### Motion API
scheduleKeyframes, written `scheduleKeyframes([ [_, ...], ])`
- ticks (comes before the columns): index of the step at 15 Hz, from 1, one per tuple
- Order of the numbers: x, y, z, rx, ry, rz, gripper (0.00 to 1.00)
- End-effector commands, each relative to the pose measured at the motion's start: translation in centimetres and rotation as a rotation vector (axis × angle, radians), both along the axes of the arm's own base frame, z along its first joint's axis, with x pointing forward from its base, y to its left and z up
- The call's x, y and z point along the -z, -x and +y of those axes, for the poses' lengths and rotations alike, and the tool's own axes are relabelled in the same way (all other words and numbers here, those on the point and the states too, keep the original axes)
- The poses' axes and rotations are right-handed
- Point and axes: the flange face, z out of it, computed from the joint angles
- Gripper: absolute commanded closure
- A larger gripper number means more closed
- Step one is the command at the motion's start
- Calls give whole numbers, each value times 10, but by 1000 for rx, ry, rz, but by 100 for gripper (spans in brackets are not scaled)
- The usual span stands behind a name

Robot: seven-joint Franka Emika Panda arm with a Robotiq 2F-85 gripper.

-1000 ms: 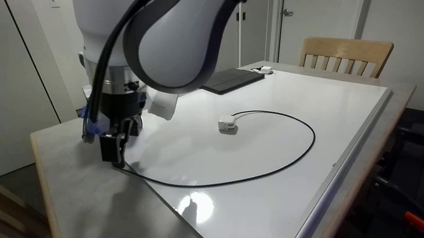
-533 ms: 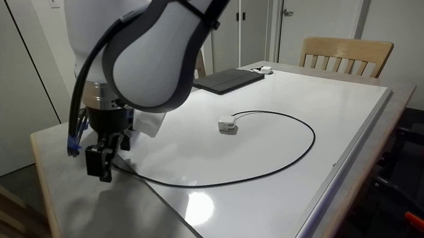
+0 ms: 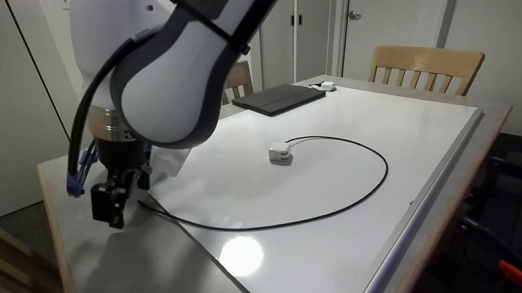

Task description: Form a loose circle using the cable

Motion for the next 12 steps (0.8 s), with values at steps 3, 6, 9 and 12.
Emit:
scheduleKeyframes([
  [3,0,0,2,-2,0,0,0],
  [6,-1,-1,6,87,-28,29,0],
  [9,-3,-5,4,156,-80,62,0],
  [12,-5,-11,-2,215,-108,85,0],
])
